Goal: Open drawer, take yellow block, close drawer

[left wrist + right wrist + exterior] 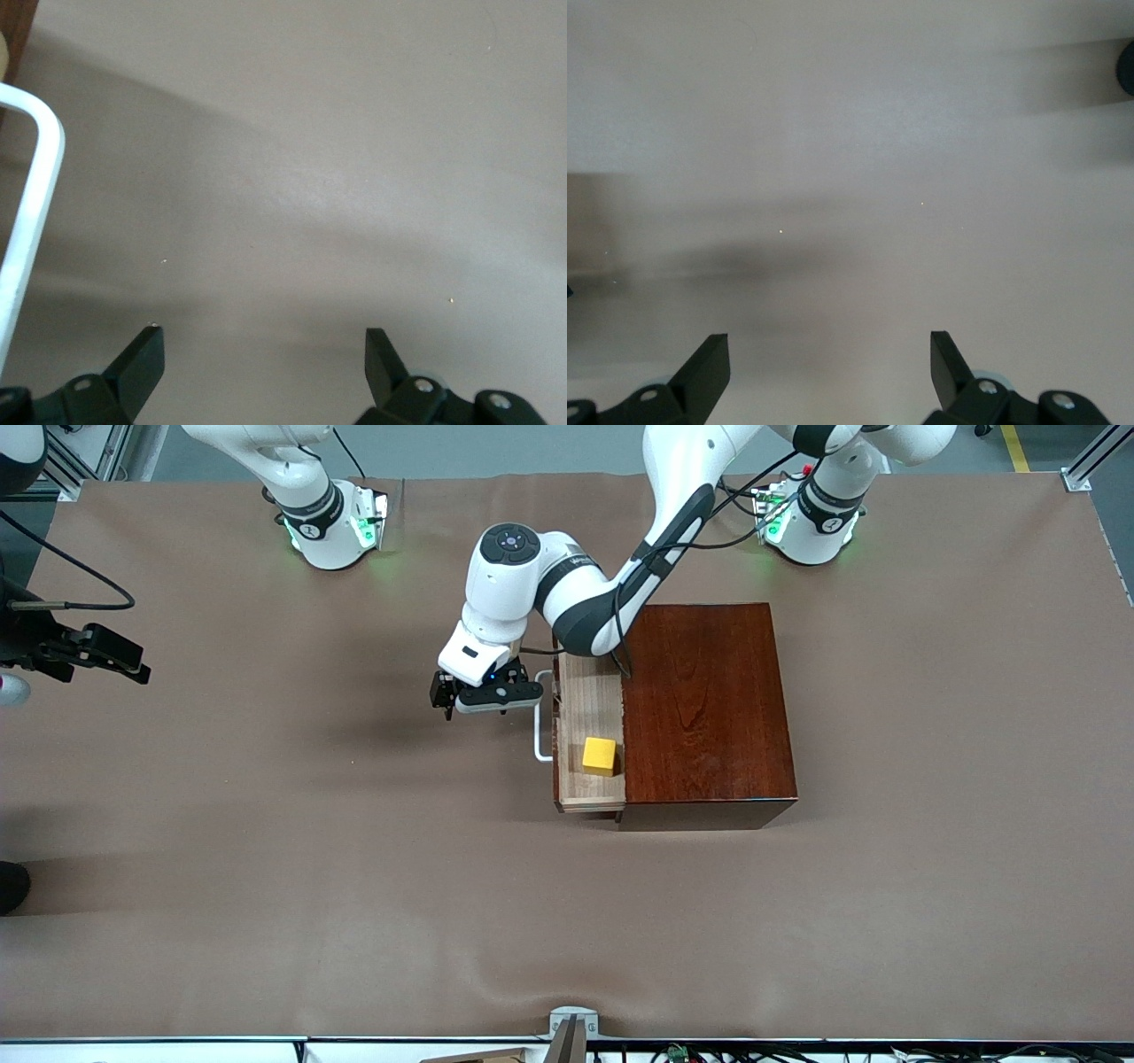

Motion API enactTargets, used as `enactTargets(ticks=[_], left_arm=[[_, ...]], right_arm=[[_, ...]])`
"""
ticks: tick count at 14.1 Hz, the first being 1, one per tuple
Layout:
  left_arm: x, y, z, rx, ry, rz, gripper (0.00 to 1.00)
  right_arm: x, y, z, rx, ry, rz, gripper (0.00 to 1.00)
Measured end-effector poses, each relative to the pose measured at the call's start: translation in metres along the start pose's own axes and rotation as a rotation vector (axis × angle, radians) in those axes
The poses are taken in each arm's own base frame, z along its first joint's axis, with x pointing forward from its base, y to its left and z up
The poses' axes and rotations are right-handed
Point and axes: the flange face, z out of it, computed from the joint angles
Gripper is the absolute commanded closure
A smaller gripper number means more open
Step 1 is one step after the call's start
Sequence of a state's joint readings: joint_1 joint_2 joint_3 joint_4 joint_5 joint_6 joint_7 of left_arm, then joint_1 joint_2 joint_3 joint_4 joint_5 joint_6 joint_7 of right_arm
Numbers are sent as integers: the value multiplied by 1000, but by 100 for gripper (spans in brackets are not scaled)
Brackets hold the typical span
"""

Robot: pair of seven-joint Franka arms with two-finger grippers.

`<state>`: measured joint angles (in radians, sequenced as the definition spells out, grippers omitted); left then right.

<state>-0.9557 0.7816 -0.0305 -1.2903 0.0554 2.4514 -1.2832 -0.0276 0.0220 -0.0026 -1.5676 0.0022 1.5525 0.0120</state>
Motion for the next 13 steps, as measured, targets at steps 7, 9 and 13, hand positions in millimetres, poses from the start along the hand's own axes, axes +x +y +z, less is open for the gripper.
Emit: enactTargets(ticks=[7, 9, 13], left_arm=[[33, 7, -27, -56, 40, -68, 0], [74, 6, -63, -99, 77, -126, 0], [163, -23, -143, -84, 136, -238, 0]], right_arm=[[0, 0, 0, 0, 0, 0, 0], [0, 0, 0, 0, 0, 0, 0], [0, 0, 0, 0, 0, -1, 0]])
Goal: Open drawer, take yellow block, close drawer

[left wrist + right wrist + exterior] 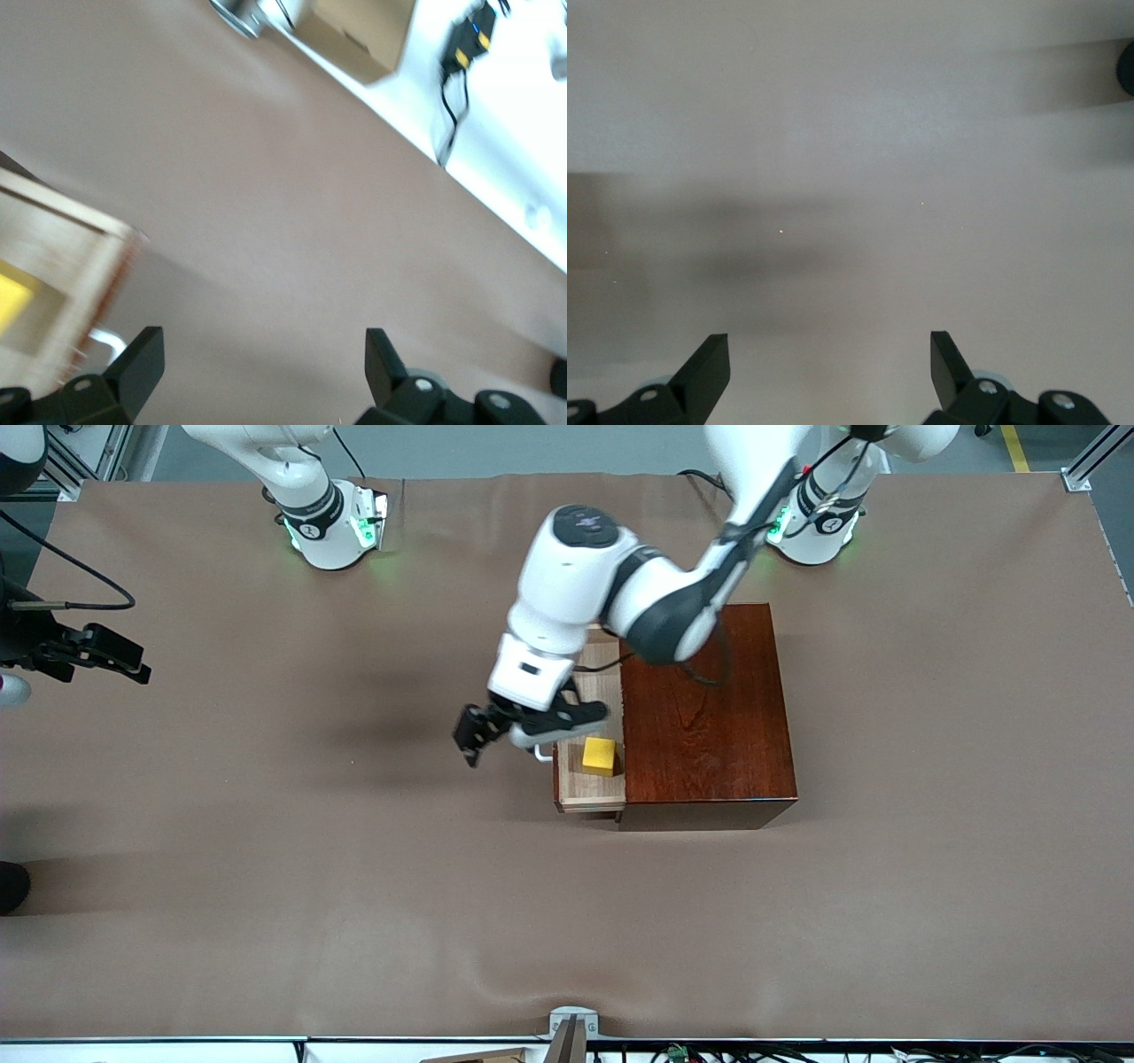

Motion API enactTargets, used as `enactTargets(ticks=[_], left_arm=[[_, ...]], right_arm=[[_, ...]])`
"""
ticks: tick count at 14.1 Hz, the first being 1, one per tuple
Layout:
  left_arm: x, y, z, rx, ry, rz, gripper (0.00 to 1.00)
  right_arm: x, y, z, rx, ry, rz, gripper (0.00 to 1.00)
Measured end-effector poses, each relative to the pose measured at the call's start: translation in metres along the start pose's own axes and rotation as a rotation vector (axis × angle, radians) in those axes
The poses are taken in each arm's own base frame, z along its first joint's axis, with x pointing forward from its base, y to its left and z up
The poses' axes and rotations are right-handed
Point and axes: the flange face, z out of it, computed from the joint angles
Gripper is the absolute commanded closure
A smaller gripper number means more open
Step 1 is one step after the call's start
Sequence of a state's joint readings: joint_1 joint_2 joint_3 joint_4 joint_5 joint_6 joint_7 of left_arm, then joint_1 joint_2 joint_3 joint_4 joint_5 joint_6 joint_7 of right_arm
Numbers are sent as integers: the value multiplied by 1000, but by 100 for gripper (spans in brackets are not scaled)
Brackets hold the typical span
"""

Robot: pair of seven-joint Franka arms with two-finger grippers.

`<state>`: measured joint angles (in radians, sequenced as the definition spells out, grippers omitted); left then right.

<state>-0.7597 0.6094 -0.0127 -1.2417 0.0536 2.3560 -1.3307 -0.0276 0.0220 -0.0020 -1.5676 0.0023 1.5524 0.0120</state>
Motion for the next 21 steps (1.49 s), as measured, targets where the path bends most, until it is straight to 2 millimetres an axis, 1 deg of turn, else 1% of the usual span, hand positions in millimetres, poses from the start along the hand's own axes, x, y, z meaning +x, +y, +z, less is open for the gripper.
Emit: enactTargets(ticks=[3, 7, 10, 13, 15, 17, 19, 21], left_arm=[[65, -25, -35, 120, 12, -33, 0], [144, -70, -65, 249, 12, -62, 0], [197, -108, -82, 324, -7, -23, 0], [241, -148, -104, 393, -49, 50, 0], [267, -176, -119, 420, -75, 108, 0], [290, -207, -136, 431, -97, 170, 0], [309, -239, -158, 419, -132, 228, 0], [321, -271, -181, 411, -162, 302, 0]], right_arm=[[0, 0, 0, 0, 0, 0, 0], [1, -3, 0, 1, 4, -5, 0], [3, -13, 2, 1, 8, -5, 0], [4, -29, 4, 3, 10, 45, 0], [5, -56, 7, 10, 18, 135, 0], [6, -93, 13, 24, 18, 243, 0], [6, -133, 24, 43, 2, 359, 0], [4, -174, 36, 48, -15, 477, 0]])
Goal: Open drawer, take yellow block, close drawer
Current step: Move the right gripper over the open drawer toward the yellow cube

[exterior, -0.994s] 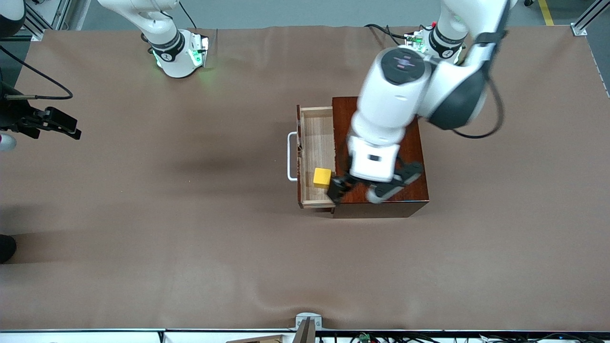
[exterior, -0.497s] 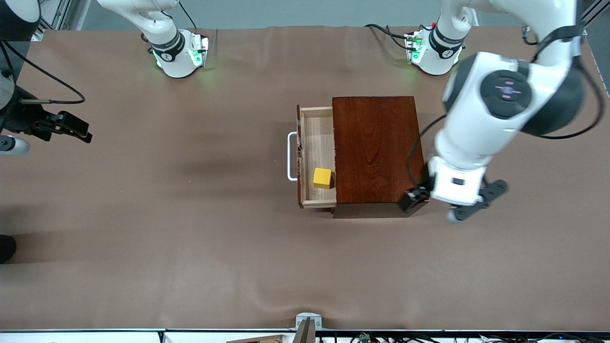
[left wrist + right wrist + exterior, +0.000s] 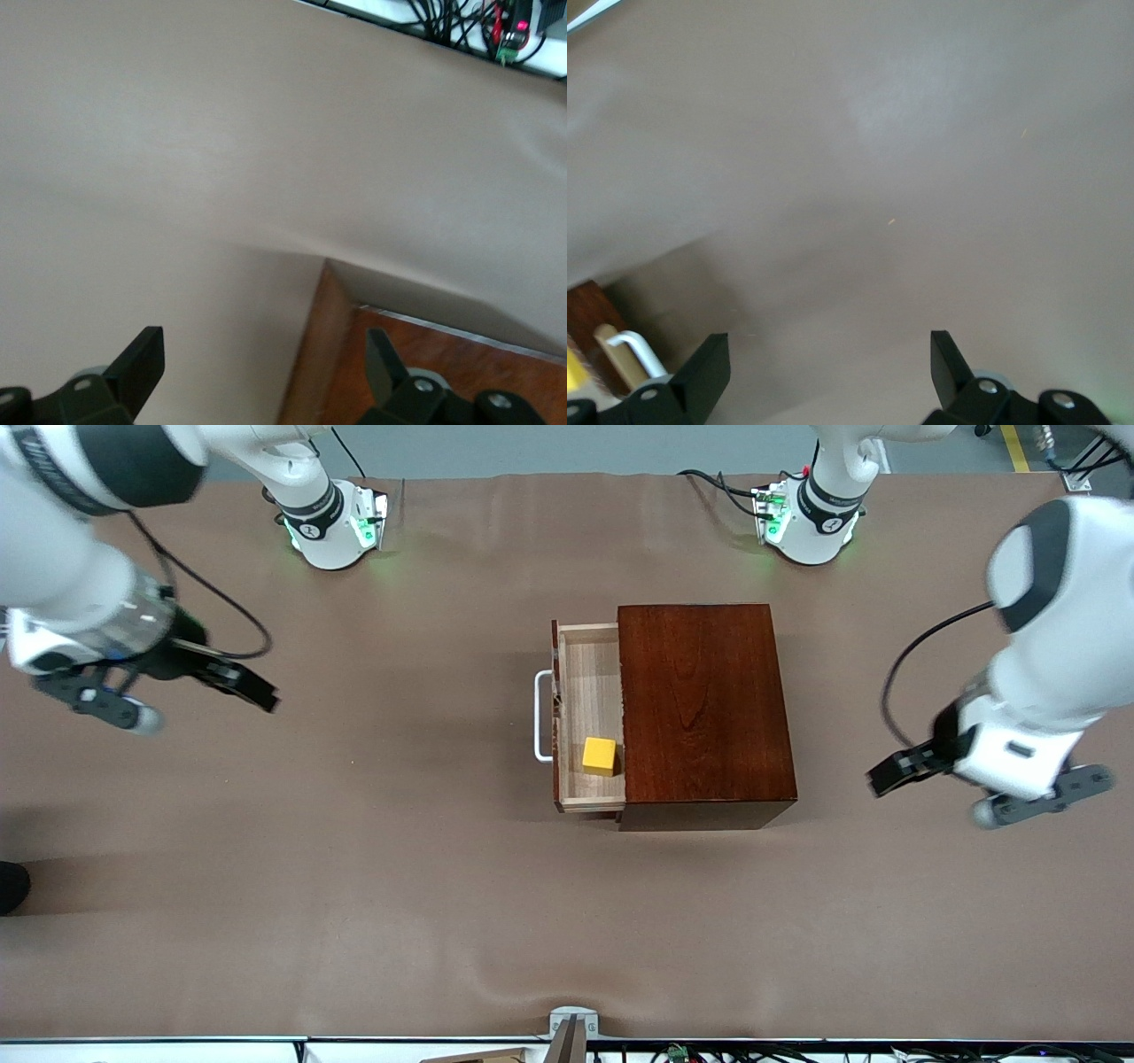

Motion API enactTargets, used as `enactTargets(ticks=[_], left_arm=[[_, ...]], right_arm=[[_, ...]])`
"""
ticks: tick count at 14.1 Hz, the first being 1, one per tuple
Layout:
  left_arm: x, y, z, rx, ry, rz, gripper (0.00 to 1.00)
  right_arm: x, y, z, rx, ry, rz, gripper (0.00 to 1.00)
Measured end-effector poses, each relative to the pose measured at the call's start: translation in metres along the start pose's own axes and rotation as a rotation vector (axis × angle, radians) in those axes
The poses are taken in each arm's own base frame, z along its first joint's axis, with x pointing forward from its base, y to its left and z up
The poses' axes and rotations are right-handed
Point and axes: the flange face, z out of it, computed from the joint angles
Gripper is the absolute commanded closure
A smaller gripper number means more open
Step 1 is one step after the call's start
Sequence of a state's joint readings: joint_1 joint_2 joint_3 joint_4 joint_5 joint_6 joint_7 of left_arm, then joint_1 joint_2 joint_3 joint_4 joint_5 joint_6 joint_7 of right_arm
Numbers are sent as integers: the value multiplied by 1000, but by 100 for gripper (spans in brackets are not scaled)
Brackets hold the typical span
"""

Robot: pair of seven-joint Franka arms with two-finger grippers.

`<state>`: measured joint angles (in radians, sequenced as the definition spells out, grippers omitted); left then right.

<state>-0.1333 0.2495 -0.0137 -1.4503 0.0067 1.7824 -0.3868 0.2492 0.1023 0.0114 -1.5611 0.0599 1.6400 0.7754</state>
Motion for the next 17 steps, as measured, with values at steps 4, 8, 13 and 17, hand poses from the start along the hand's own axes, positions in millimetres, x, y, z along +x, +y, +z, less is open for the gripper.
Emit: enactTargets(ticks=[4, 8, 13, 17], left_arm=[[-25, -37, -10, 20, -73, 181, 0], [-44, -40, -22, 29, -128, 268, 0], [-62, -47, -52, 28, -120, 276, 0], [-76, -62, -70, 24, -104, 302, 0]], right_arm=[[-51, -81, 35, -23, -29, 288, 0], [-79, -146, 59, 0, -54, 613, 0], [-122, -214, 101, 88, -63, 928, 0], [-159, -258, 131, 106, -80, 1073, 0]])
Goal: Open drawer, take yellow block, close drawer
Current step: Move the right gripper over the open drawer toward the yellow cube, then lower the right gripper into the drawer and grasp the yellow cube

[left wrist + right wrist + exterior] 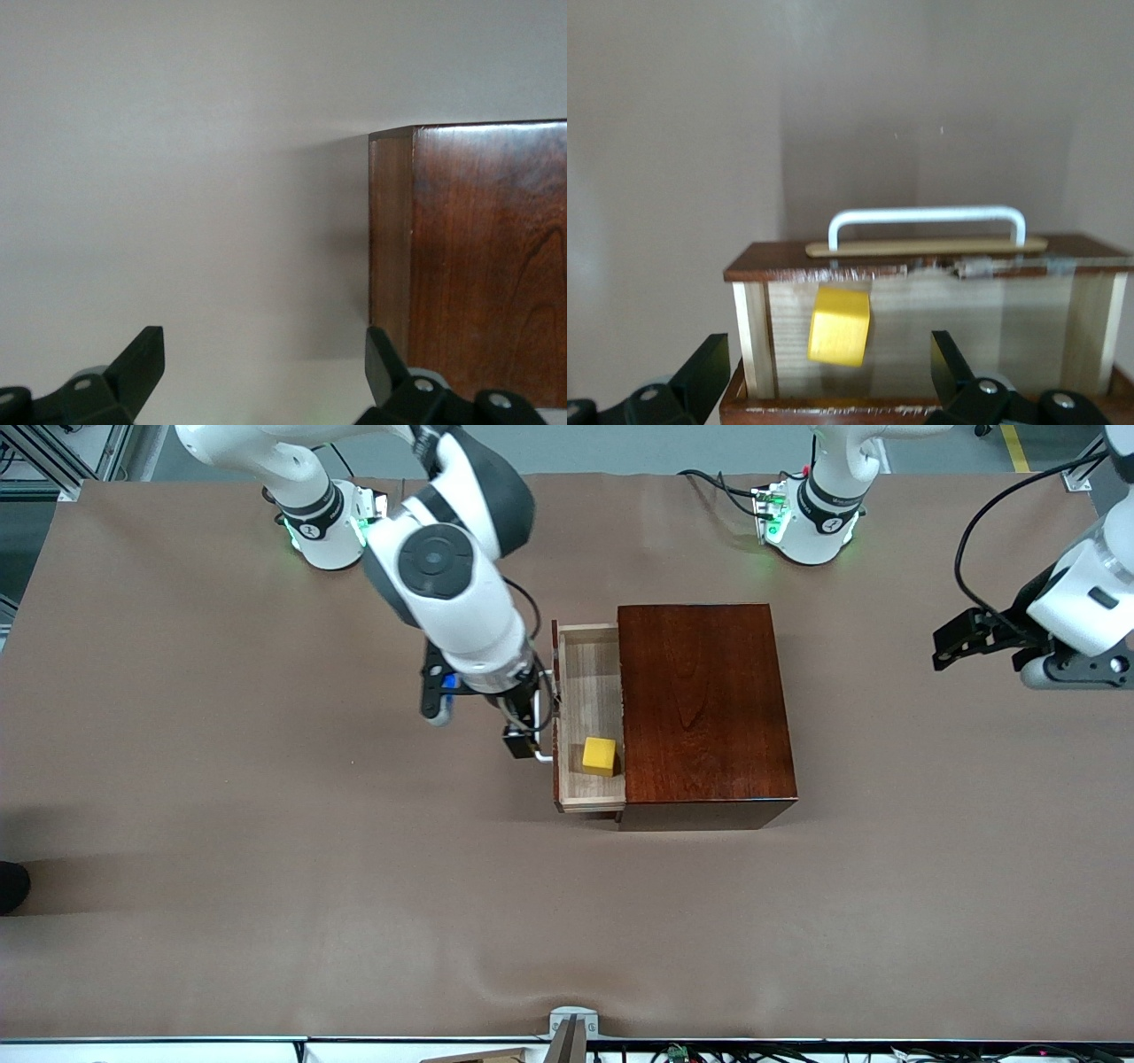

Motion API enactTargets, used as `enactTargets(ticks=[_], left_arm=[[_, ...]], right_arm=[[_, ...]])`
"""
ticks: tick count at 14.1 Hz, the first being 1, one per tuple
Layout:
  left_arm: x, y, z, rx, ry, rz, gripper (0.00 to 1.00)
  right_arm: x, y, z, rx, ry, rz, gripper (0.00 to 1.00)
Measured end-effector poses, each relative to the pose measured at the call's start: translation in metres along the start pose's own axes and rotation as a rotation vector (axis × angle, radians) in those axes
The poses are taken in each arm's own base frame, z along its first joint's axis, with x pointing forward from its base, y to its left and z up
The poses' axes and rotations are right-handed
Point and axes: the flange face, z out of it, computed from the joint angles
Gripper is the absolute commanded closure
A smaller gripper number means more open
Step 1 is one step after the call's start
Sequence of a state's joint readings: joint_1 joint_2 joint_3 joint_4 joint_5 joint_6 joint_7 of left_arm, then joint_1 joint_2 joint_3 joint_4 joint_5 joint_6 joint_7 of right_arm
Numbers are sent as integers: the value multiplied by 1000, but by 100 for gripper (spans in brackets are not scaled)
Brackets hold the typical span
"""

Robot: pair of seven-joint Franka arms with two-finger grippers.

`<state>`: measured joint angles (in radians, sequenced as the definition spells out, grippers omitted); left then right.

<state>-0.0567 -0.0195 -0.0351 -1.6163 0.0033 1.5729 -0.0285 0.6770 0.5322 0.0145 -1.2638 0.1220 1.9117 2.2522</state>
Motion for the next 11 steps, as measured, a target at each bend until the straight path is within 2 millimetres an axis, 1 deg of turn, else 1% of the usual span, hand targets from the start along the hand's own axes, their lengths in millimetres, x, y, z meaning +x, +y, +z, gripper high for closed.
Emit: enactTargets(ticks=[2, 4, 7, 11], left_arm=[[-3, -7, -1, 0, 2, 23, 0], [-3, -8, 0, 0, 0, 27, 0], [-2, -5, 1, 0, 4, 34, 0], [1, -3, 0, 0, 29, 37, 0]], right_arm=[[-17, 1, 17, 6, -9, 40, 0], [-28, 4, 32, 11, -16, 68, 0], [-37, 8, 51, 3, -10, 89, 0], [-40, 7, 72, 8, -14, 100, 0]])
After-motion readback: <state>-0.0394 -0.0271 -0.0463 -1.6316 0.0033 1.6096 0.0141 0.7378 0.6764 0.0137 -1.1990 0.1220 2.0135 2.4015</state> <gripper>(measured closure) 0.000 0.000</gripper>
